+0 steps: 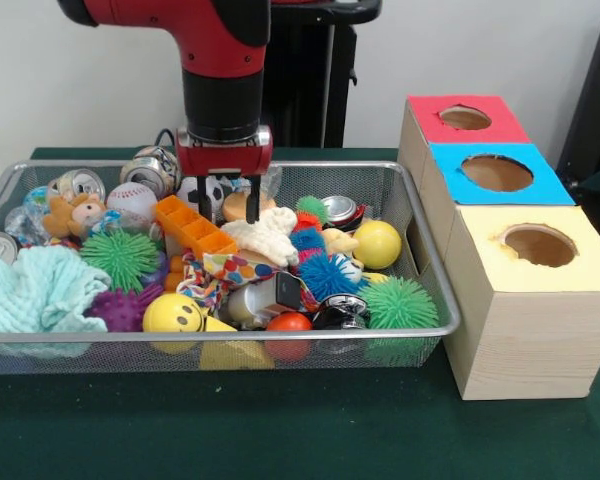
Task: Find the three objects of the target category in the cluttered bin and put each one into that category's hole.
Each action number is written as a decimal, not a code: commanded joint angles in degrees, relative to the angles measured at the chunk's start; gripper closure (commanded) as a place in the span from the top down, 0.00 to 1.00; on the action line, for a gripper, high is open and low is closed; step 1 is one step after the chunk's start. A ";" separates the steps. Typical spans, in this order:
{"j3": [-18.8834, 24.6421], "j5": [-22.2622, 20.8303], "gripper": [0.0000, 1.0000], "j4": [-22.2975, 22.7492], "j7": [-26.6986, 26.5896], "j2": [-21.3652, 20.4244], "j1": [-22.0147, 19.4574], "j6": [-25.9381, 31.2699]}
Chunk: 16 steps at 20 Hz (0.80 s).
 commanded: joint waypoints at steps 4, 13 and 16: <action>5.70 2.34 1.00 -1.21 -0.42 -2.26 0.49 10.54; 7.72 3.06 1.00 -4.12 -0.71 -2.70 2.32 15.31; 8.47 1.21 1.00 -5.27 -3.22 -2.69 2.79 15.87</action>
